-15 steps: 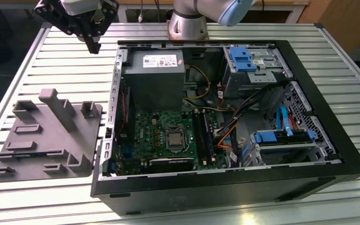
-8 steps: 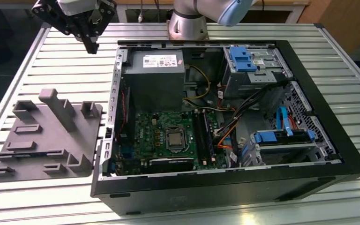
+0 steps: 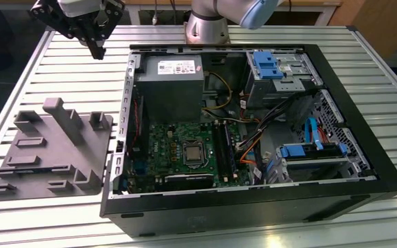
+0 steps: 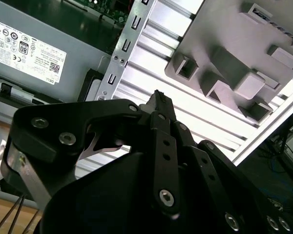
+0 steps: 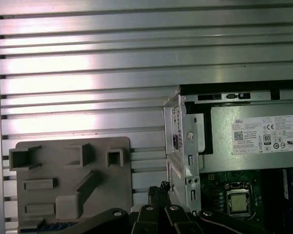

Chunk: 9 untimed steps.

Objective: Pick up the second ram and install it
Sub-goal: 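Reach for the second ram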

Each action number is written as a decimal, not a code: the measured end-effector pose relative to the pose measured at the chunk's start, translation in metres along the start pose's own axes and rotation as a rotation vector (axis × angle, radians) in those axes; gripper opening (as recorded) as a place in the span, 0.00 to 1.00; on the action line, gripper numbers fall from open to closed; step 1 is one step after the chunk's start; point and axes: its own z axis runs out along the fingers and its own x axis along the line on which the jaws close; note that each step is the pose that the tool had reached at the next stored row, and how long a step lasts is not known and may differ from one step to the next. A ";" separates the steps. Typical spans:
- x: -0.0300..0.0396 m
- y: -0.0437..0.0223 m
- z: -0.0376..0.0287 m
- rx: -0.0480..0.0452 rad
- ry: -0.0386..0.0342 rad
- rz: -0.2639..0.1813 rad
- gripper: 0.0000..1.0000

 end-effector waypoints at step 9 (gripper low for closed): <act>0.0069 -0.0005 -0.0001 0.0000 -0.0001 0.000 0.11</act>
